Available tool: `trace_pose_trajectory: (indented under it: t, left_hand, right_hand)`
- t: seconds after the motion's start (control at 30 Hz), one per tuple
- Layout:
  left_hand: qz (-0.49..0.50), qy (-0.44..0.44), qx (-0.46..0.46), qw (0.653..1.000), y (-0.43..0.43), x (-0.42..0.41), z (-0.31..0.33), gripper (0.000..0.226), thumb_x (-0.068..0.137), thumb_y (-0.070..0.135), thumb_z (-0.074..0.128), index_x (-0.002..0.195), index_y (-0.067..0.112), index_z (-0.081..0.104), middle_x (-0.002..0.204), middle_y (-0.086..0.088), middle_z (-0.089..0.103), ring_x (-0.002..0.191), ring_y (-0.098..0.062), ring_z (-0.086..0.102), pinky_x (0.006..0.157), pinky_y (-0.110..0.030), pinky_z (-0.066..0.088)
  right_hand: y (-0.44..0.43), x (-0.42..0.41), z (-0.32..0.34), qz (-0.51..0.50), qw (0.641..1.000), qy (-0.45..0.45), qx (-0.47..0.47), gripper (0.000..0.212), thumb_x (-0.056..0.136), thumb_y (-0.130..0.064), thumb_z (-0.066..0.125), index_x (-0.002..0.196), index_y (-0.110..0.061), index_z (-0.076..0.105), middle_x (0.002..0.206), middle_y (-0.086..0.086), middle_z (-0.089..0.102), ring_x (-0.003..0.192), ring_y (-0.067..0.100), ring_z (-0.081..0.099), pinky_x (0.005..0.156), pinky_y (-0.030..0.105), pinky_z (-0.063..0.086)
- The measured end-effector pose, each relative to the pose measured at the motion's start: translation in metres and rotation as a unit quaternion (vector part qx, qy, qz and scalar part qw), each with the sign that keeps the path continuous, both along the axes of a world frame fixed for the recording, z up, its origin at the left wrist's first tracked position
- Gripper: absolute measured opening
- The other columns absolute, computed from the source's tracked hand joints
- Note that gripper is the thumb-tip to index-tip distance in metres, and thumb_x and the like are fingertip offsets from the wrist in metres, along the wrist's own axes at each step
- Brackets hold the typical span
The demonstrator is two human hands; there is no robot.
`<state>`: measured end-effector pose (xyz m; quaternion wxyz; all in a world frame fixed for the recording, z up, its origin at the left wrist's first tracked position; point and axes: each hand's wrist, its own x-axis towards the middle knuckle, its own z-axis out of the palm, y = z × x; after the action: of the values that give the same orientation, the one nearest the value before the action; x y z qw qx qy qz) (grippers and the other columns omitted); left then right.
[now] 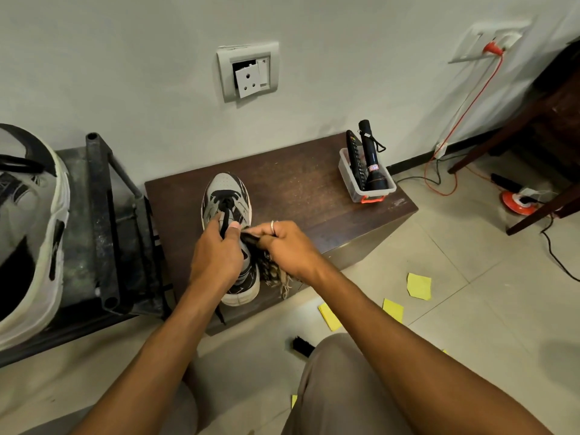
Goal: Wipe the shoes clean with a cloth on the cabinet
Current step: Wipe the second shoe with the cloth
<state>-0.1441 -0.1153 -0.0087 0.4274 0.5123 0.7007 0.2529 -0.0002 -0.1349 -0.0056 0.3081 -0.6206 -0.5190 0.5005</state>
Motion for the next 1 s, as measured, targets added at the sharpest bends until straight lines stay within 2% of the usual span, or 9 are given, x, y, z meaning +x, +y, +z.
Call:
trace_pose_trajectory:
  t: [0.17,0.23,0.3,0.4,0.47,0.6,0.73,0.87,1.0]
  left_hand:
    - [-0.002,-0.010,-0.005,1.000,-0.001,0.004,0.002,0.051,0.105,0.052,0.039,0.151,0.031,0.043,0.150,-0.002,0.052,0.137,-0.030,0.049,0.112,-0.055,0.040]
    - [-0.002,-0.011,-0.009,1.000,0.000,0.003,0.002,0.051,0.104,0.054,0.039,0.149,0.033,0.044,0.148,-0.001,0.054,0.134,-0.030,0.052,0.110,-0.056,0.042]
    - [0.001,-0.007,-0.004,1.000,-0.001,0.002,0.001,0.050,0.103,0.055,0.039,0.147,0.033,0.047,0.144,-0.001,0.057,0.130,-0.030,0.055,0.107,-0.056,0.044]
    - [0.004,-0.003,0.008,1.000,-0.001,0.002,0.002,0.045,0.105,0.050,0.039,0.143,0.029,0.051,0.139,-0.003,0.060,0.125,-0.030,0.057,0.105,-0.055,0.046]
    - [0.002,0.003,0.010,1.000,0.000,0.002,0.003,0.046,0.106,0.047,0.039,0.146,0.027,0.049,0.142,-0.004,0.058,0.129,-0.031,0.054,0.107,-0.053,0.044]
    - [0.003,0.009,0.008,1.000,-0.003,0.004,0.008,0.048,0.107,0.045,0.038,0.150,0.025,0.045,0.149,-0.006,0.052,0.136,-0.031,0.048,0.110,-0.050,0.040]
    - [0.001,0.004,0.005,1.000,-0.005,0.006,0.011,0.053,0.108,0.045,0.039,0.156,0.023,0.036,0.157,-0.005,0.044,0.143,-0.031,0.041,0.113,-0.047,0.034]
    - [0.012,0.012,0.016,1.000,-0.004,0.004,0.006,0.050,0.107,0.047,0.040,0.153,0.026,0.041,0.152,-0.006,0.050,0.138,-0.032,0.047,0.112,-0.050,0.038]
    - [0.016,-0.001,0.024,1.000,-0.001,0.001,-0.001,0.049,0.106,0.047,0.040,0.151,0.028,0.044,0.148,-0.006,0.054,0.135,-0.032,0.050,0.110,-0.054,0.041]
  right_hand:
    - [-0.005,0.029,0.003,-0.010,0.999,-0.009,-0.032,0.043,0.096,-0.005,0.053,0.104,-0.038,0.079,0.108,-0.008,0.078,0.103,0.010,0.072,0.099,0.040,0.056]
    - [-0.002,0.025,-0.001,-0.075,0.997,-0.004,-0.004,0.039,0.101,-0.008,0.052,0.119,-0.033,0.075,0.109,-0.009,0.077,0.090,0.001,0.072,0.082,0.025,0.056]
    - [-0.003,0.004,-0.007,-0.077,0.997,-0.012,0.008,0.038,0.103,-0.010,0.051,0.130,-0.028,0.070,0.111,-0.006,0.075,0.090,0.002,0.071,0.074,0.022,0.055]
    - [-0.013,-0.020,-0.020,-0.069,0.998,-0.005,0.009,0.040,0.100,-0.009,0.049,0.130,-0.026,0.069,0.118,-0.004,0.075,0.108,0.014,0.071,0.093,0.037,0.060]
    - [-0.018,-0.019,-0.018,-0.071,0.997,0.006,-0.010,0.038,0.099,-0.011,0.049,0.126,-0.026,0.072,0.104,-0.007,0.078,0.098,0.020,0.075,0.088,0.043,0.062]
    - [-0.037,-0.004,-0.008,-0.038,0.998,-0.018,-0.054,0.033,0.099,-0.009,0.051,0.115,-0.020,0.078,0.073,-0.023,0.069,0.058,-0.013,0.059,0.066,0.016,0.048]
    - [-0.035,0.007,-0.002,-0.093,0.993,0.009,-0.069,0.034,0.097,-0.009,0.052,0.104,-0.024,0.081,0.088,-0.019,0.076,0.082,-0.004,0.068,0.081,0.025,0.057]
    - [-0.030,-0.019,-0.017,-0.144,0.989,0.020,-0.013,0.033,0.104,-0.017,0.051,0.127,-0.030,0.071,0.103,-0.007,0.075,0.068,0.004,0.066,0.060,0.022,0.051]
    - [-0.042,-0.036,-0.022,-0.133,0.991,0.014,-0.027,0.036,0.099,-0.015,0.051,0.123,-0.029,0.074,0.089,-0.009,0.073,0.060,-0.005,0.056,0.057,0.015,0.044]
